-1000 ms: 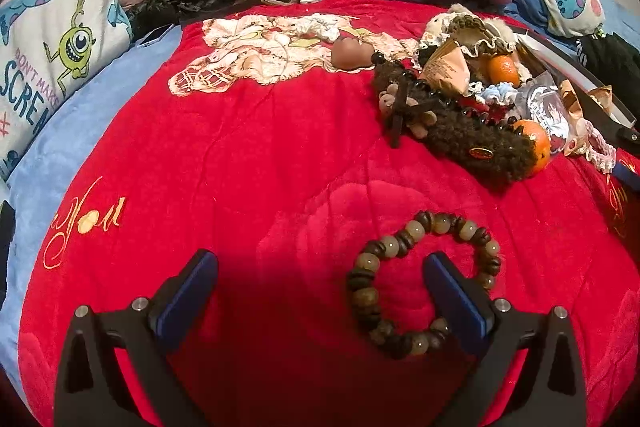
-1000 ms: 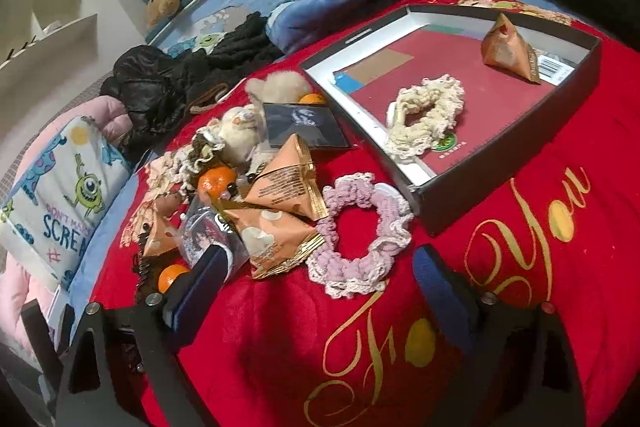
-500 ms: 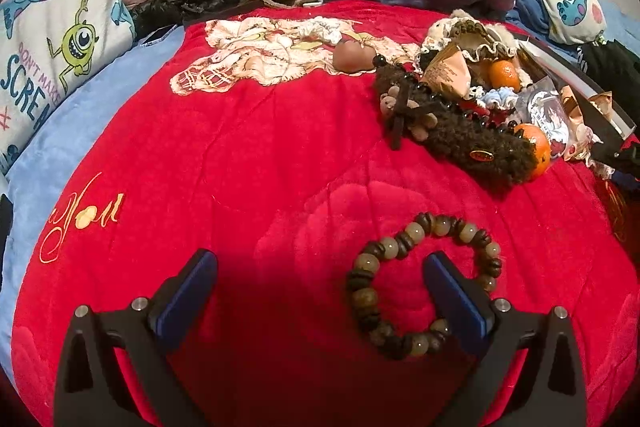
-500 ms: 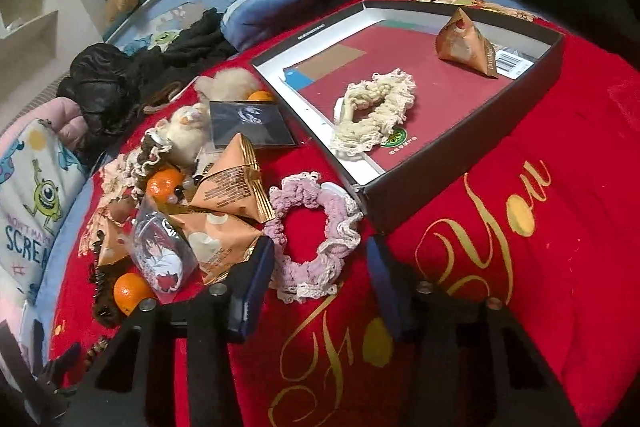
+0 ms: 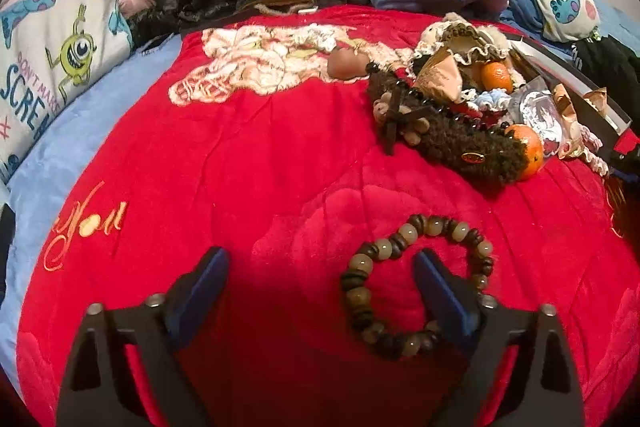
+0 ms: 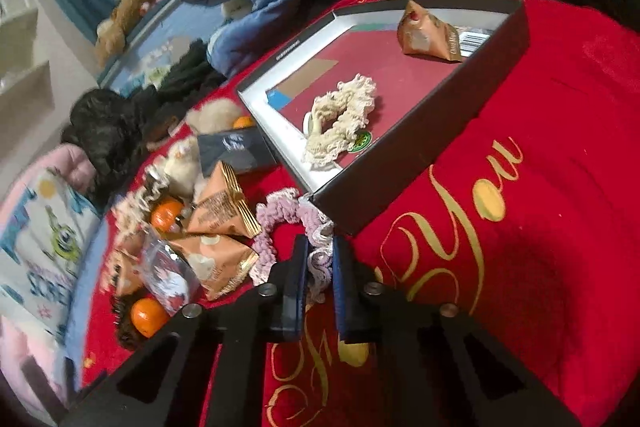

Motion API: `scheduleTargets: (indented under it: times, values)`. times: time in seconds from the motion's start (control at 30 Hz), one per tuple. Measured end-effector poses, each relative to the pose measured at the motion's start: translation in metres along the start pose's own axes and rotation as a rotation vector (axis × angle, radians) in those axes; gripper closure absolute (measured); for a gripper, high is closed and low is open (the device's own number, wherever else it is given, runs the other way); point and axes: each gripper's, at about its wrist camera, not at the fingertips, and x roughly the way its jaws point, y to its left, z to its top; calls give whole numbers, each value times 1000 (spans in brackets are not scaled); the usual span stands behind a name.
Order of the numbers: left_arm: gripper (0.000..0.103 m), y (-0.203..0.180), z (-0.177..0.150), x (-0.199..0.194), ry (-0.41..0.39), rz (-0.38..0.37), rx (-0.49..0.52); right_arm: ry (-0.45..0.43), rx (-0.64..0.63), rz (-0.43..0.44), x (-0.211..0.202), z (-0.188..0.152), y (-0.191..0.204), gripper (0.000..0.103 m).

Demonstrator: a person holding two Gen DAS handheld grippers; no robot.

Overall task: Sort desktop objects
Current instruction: 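Grasp the wooden bead bracelet with the left tool while the right grasps the pink scrunchie, then lift the bead bracelet with the left tool while the right carries the pink scrunchie toward the box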

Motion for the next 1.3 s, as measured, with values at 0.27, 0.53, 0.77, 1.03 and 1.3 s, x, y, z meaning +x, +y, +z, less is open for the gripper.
scheduleTargets:
  times: [0.27,0.53,0.77,1.03,1.3]
  values:
    - [59,8,-3,-12,-43,4,-15,9,8,45,-10,-2,3,92]
    - [89,10,-7,-24,-73,19,-2,14,-1,66,-24,-4,2,92]
    - [92,15,-8,-32,-80,-11,-37,-16,-57,77,-38,-3,10,92]
    - [92,6,-3,-54,-126,-51,-44,-14,-70,85,-43,-4,12,92]
    - [92,-15,5,-76,-176,-98,-25,-28,-95,85,-50,-5,16,92]
